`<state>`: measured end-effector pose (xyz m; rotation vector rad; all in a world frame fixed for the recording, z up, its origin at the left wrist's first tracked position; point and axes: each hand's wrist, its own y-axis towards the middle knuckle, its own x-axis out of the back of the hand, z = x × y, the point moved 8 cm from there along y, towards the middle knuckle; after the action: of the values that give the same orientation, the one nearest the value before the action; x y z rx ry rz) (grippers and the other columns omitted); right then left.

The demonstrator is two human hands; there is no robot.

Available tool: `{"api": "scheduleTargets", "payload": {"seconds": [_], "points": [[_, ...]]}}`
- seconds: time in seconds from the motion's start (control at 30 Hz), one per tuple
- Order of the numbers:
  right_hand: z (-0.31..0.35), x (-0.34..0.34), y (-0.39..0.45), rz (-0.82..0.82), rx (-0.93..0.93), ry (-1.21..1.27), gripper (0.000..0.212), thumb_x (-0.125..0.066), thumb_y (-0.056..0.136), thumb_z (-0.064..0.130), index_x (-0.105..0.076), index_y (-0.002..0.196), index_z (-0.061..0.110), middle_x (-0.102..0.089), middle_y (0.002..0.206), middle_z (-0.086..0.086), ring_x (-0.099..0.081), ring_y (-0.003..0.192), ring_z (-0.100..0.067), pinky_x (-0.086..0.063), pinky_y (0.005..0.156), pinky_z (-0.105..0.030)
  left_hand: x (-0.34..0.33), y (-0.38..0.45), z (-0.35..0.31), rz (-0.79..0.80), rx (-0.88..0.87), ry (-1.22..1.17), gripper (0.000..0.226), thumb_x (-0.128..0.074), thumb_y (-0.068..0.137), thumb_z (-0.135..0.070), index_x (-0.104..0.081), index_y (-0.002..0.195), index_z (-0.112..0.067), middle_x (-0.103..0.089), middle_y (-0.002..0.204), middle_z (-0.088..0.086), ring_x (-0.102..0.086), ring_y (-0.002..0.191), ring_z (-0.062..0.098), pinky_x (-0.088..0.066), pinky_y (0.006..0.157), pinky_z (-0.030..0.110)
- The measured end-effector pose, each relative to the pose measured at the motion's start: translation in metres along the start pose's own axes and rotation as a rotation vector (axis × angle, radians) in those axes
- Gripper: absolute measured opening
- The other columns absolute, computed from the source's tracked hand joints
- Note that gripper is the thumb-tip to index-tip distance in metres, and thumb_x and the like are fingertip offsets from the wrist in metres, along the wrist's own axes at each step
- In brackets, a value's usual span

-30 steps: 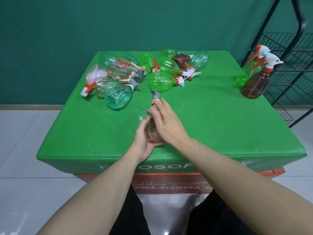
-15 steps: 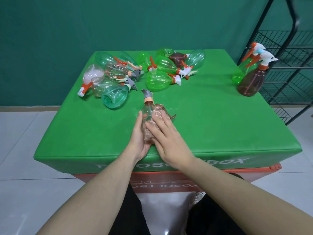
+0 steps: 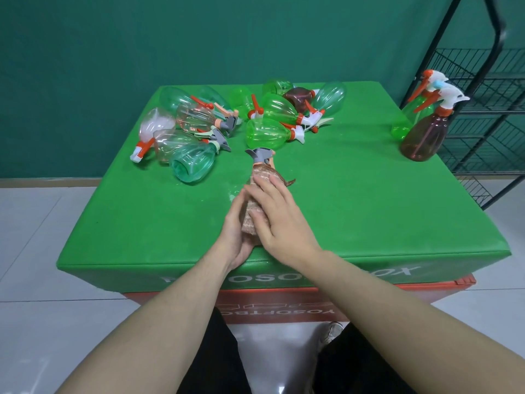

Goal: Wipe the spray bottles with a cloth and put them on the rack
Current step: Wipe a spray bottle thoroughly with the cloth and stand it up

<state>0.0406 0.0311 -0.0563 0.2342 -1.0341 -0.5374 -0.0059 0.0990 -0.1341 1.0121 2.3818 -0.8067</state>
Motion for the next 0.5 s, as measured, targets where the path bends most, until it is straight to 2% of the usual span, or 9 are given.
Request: {"api": "scheduleTargets", "payload": {"seconds": [0.1, 0.2, 0.33, 0.4, 0.5], "points": [[-0.005, 0.001, 0.020, 0.056, -0.092, 0.068, 0.055, -0.042, 0.105, 0.029, -0.034, 0.157, 0.012, -0.023, 0.167, -0.002, -0.010, 0.156, -0.015, -0.008, 0.128, -0.034, 0.001, 0.000, 0.000, -0.001, 0.024, 0.047, 0.049, -0.036, 0.106, -0.051, -0.073, 0.116, -0.022, -0.078, 0.111, 0.009, -0.075, 0.096, 0.022, -0.059, 0.075, 0.044], [-0.014, -0.003, 0.034, 0.118, -0.211, 0.127, 0.056, -0.040, 0.107, 0.031, -0.028, 0.160, 0.016, -0.011, 0.170, 0.001, -0.004, 0.156, -0.012, -0.004, 0.127, -0.031, 0.006, 0.001, 0.002, -0.024, 0.048, 0.072, 0.051, -0.034, 0.106, -0.053, -0.070, 0.115, -0.020, -0.079, 0.104, 0.009, -0.077, 0.088, 0.025, -0.056, 0.081, 0.052], [-0.024, -0.010, 0.043, 0.139, -0.353, 0.218, 0.055, -0.040, 0.108, 0.034, -0.027, 0.160, 0.022, -0.009, 0.170, 0.004, -0.009, 0.156, -0.011, -0.007, 0.125, -0.030, 0.009, 0.002, 0.001, -0.043, 0.026, 0.104, 0.051, -0.029, 0.108, -0.052, -0.067, 0.117, -0.019, -0.080, 0.099, 0.005, -0.078, 0.084, 0.024, -0.057, 0.080, 0.052], [-0.026, -0.012, 0.040, 0.132, -0.369, 0.208, 0.053, -0.038, 0.109, 0.035, -0.029, 0.160, 0.022, -0.011, 0.170, 0.004, -0.011, 0.155, -0.012, -0.008, 0.124, -0.028, 0.009, 0.001, 0.001, -0.052, 0.027, 0.098, 0.051, -0.032, 0.107, -0.053, -0.068, 0.116, -0.018, -0.079, 0.100, 0.006, -0.078, 0.086, 0.024, -0.057, 0.078, 0.051], [-0.019, -0.010, 0.032, 0.115, -0.277, 0.148, 0.051, -0.034, 0.109, 0.032, -0.032, 0.158, 0.017, -0.015, 0.169, -0.001, -0.011, 0.156, -0.013, -0.009, 0.127, -0.031, 0.009, 0.001, 0.003, -0.042, 0.044, 0.063, 0.055, -0.035, 0.106, -0.055, -0.069, 0.122, -0.015, -0.078, 0.110, 0.011, -0.076, 0.095, 0.025, -0.056, 0.080, 0.049]]}}
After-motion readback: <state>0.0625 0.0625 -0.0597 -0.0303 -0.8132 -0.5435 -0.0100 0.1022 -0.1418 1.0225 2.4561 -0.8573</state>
